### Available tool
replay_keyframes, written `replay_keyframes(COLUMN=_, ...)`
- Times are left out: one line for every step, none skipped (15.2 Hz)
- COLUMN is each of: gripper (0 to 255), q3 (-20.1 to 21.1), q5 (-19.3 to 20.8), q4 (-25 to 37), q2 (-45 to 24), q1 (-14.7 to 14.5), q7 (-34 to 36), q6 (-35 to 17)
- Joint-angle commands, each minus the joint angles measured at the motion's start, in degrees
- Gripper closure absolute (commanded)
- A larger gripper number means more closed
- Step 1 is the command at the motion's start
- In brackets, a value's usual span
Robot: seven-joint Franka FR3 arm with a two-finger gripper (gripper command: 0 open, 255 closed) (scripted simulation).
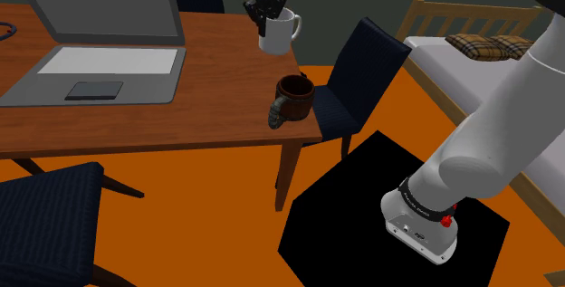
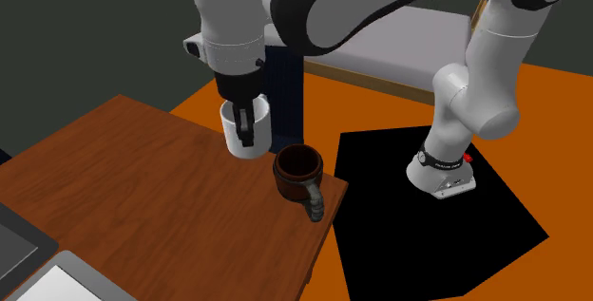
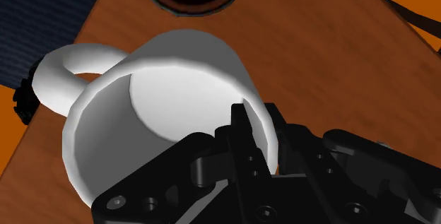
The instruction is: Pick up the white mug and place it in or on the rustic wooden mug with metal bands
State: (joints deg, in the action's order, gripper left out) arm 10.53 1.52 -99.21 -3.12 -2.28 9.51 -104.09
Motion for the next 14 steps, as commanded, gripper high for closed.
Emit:
replay_keyframes(gripper=255, q3=0.24, q5=-0.81, q4=-5.11, q2=4.53, q1=-0.16, q7=0.27, q6=-0.68)
replay_keyframes(gripper=255, q3=0.4, q5=-1.24, q4=-7.43, q2=6.73, q1=-0.33, q7=0.49, q6=-0.84)
replay_keyframes(gripper=255, q3=0.55, q5=-1.67, q4=-9.67, q2=8.91, q1=-0.54, q7=0.71, q6=-0.94)
replay_keyframes(gripper=255, q3=0.71, q5=-2.11, q4=-11.81, q2=11.07, q1=-0.76, q7=0.94, q6=-0.96)
replay_keyframes(gripper=255, q3=0.87, q5=-2.55, q4=-13.87, q2=13.22, q1=-1.01, q7=1.18, q6=-0.91)
replay_keyframes(gripper=255, q3=1.03, q5=-3.0, q4=-15.85, q2=15.35, q1=-1.28, q7=1.43, q6=-0.79)
replay_keyframes(gripper=255, q3=1.19, q5=-3.46, q4=-17.75, q2=17.47, q1=-1.57, q7=1.69, q6=-0.6)
replay_keyframes(gripper=255, q3=1.5, q5=-4.26, q4=-20.83, q2=21.09, q1=-2.11, q7=2.16, q6=-0.13)
replay_keyframes(gripper=255, q3=1.51, q5=-4.27, q4=-21.59, q2=21.08, q1=-2.15, q7=2.17, q6=-0.9)
replay_keyframes(gripper=255, q3=1.54, q5=-4.28, q4=-22.34, q2=21.05, q1=-2.17, q7=2.18, q6=-1.67)
replay_keyframes(gripper=255, q3=1.57, q5=-4.29, q4=-23.07, q2=21.01, q1=-2.18, q7=2.19, q6=-2.44)
replay_keyframes(gripper=255, q3=1.6, q5=-4.3, q4=-23.79, q2=20.96, q1=-2.2, q7=2.2, q6=-3.22)
replay_keyframes(gripper=255, q3=1.64, q5=-4.31, q4=-24.51, q2=20.9, q1=-2.21, q7=2.21, q6=-3.99)
replay_keyframes(gripper=255, q3=1.68, q5=-4.31, q4=-25.21, q2=20.82, q1=-2.22, q7=2.23, q6=-4.77)
